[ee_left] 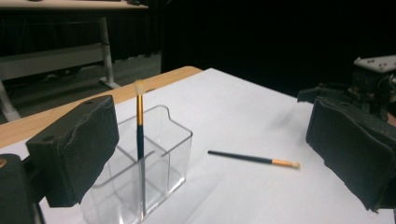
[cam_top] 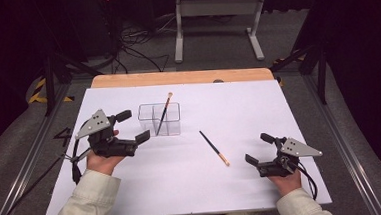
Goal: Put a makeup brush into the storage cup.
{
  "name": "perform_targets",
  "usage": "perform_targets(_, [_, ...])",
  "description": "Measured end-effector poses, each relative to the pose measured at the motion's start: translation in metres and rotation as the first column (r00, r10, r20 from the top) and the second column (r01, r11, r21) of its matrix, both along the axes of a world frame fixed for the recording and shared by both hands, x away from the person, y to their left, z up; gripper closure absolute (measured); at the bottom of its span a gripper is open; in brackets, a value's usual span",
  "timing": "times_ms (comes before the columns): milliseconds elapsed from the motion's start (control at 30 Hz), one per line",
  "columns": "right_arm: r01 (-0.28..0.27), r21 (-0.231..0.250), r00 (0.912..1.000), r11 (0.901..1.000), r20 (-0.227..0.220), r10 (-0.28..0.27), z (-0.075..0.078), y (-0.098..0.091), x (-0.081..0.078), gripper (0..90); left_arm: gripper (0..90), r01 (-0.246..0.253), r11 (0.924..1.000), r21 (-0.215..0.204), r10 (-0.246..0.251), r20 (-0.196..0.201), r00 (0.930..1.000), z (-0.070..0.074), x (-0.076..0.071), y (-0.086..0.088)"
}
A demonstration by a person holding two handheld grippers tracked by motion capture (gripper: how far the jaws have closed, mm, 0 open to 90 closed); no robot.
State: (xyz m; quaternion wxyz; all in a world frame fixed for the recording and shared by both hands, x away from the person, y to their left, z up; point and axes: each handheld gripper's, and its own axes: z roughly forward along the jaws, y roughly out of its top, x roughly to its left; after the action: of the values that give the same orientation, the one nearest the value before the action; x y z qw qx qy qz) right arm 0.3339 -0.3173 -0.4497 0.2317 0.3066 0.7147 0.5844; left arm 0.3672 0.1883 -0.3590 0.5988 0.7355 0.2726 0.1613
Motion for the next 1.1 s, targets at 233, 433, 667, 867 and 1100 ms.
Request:
perform_targets(233, [-0.013,0.000,0.9997,0.9999,0.020,0.013,0.007,0.004,-0.002,1.7,2.5,0.016,0.9998,0.015,-0.016,-0.001,0.9999,-0.005,-0.013,0.003])
perform_targets(433, [-0.005,0.004,0.9994,1.0000,0.034,0.004,0.010,0.004,-0.003,1.2,2.3,0.021,0.9996,0.018,-0.021,-0.009,0.9997,-0.009,-0.017,0.004])
perform_targets(667, [-0.043,-0.035,0.9988,0.9985,0.023,0.044,0.019,0.010,-0.002,1.1,2.4,0.013,0.9998,0.018,-0.012,-0.034,0.9994,-0.016,-0.019,0.012])
perform_targets(867, [-0.068,-0.059,0.9972,0.9960,-0.037,0.066,0.030,0.017,0.002,2.7,2.4,0.005,0.9996,0.029,-0.004,-0.032,0.9995,-0.017,-0.019,0.014])
perform_targets(1100, [-0.069,-0.053,0.9974,0.9962,-0.021,0.068,0.039,0.020,0.006,2.7,2.4,0.000,0.9988,0.048,0.002,-0.036,0.9994,-0.019,-0.021,0.015])
